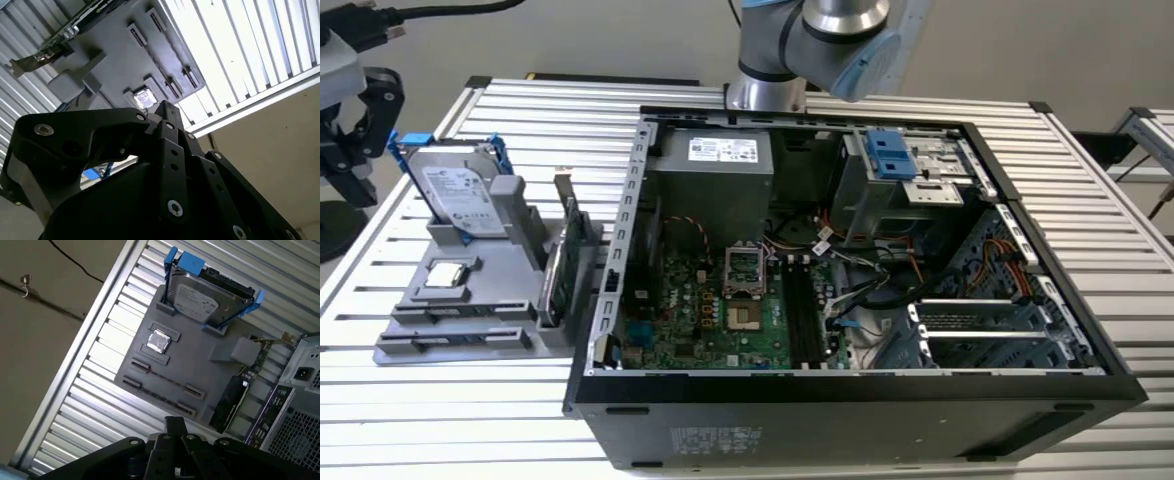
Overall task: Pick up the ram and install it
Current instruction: 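Pick up the ram and move it above insertion slot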
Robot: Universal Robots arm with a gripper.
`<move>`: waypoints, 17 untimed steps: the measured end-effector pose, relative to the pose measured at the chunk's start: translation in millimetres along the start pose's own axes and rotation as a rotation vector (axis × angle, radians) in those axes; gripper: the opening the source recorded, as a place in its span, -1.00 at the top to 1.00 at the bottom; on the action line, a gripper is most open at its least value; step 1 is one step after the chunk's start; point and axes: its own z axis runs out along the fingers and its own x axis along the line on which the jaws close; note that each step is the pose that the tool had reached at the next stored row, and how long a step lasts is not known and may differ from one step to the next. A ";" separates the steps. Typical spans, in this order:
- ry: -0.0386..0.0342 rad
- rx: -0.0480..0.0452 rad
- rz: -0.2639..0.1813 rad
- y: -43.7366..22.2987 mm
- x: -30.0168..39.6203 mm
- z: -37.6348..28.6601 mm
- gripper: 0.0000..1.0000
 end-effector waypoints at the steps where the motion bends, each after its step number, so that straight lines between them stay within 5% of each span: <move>1: 0.0007 -0.0001 -0.015 0.0 0.0 0.1 1.00; 17: 0.0122 -0.0023 -0.253 0.0 0.0 0.7 1.00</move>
